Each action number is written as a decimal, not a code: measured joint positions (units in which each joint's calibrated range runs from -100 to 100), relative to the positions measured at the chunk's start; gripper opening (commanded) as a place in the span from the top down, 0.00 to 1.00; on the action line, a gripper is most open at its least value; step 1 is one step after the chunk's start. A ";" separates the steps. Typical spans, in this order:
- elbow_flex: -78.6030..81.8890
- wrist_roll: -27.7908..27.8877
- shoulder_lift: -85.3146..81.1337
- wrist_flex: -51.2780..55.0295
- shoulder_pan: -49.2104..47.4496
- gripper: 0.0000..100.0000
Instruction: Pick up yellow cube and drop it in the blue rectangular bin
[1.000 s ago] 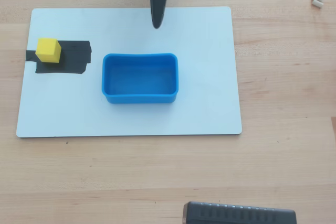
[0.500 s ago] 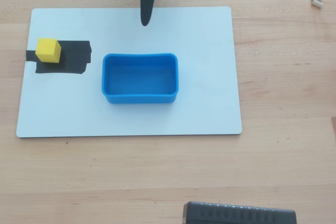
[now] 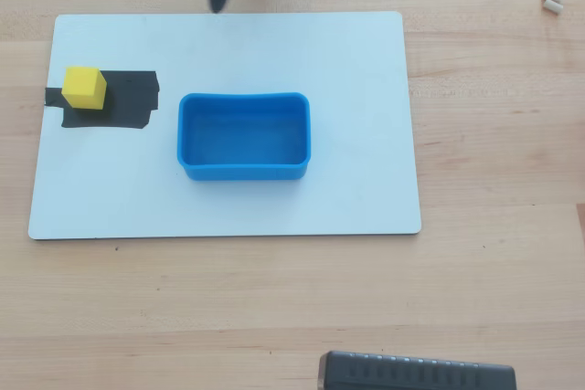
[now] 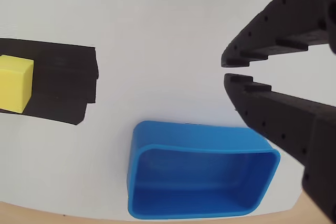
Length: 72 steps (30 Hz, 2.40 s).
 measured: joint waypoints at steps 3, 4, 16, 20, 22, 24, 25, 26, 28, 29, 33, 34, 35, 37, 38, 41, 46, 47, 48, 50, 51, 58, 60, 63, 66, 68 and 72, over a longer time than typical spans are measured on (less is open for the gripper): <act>-9.42 1.37 11.81 0.00 5.00 1.00; -11.92 1.95 14.74 0.00 5.72 1.00; -38.88 8.79 45.54 -3.09 16.76 1.00; -44.19 9.87 52.82 -4.51 18.59 1.00; -45.19 10.55 54.15 -4.68 18.51 1.00; -45.69 10.84 54.86 -4.68 18.35 0.98; -45.79 10.94 55.48 -4.68 18.11 0.96; -45.79 10.94 56.46 -4.68 17.87 0.94; -47.29 10.94 59.39 -4.68 17.87 0.89; -48.10 10.94 61.16 -4.68 18.03 0.87; -50.80 10.94 65.78 -5.04 19.94 0.71; -50.80 10.94 65.87 -5.04 20.57 0.69; -51.10 10.84 65.87 -5.04 21.37 0.67; -51.90 10.84 65.87 -5.04 22.32 0.65; -52.00 10.84 65.96 -5.04 22.64 0.65; -52.00 10.84 67.38 -5.04 22.95 0.64; -52.10 10.84 69.68 -5.04 22.95 0.64; -52.10 10.84 70.31 -5.04 22.95 0.64; -52.51 10.79 71.02 -5.04 22.95 0.64; -53.11 10.74 72.17 -5.48 22.95 0.64; -53.11 10.74 72.79 -5.74 22.95 0.64; -53.21 10.65 74.92 -6.63 22.80 0.67; -53.21 10.65 75.28 -6.80 22.80 0.69; -53.21 10.65 75.90 -7.16 22.48 0.75; -53.21 10.65 76.25 -7.16 22.32 0.81; -53.21 10.65 76.43 -7.16 22.32 0.83; -53.21 10.65 76.43 -7.16 22.32 0.83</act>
